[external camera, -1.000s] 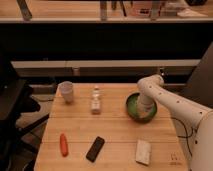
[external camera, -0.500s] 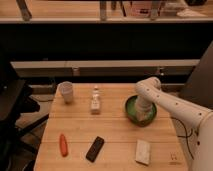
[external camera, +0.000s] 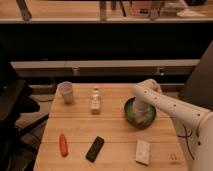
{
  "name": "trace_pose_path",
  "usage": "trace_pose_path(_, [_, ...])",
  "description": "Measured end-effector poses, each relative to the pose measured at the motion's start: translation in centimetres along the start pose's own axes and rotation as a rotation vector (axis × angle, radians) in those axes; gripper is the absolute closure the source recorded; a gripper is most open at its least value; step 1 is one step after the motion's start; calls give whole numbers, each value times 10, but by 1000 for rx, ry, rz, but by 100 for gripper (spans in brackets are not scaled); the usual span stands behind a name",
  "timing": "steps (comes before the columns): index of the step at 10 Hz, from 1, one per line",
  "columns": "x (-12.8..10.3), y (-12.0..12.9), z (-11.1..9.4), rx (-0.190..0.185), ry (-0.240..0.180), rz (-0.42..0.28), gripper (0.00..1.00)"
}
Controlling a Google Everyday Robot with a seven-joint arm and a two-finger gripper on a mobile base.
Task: Push the ceramic bowl across the table
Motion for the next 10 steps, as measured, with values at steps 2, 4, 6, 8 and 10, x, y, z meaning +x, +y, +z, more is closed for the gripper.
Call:
trace_pose_path(2, [-14,-1,2,-9,5,-38,97])
trace_pose_path(4, [-33,-6,4,-10,8,-58,97])
trace_pose_path(6, [-34,-5,6,-11,11,-75,97])
trace_pose_path(8, [-32,-6,8,-25,16,-93,97])
trace_pose_path(10, [-37,-11,9,-32,22,-106,97])
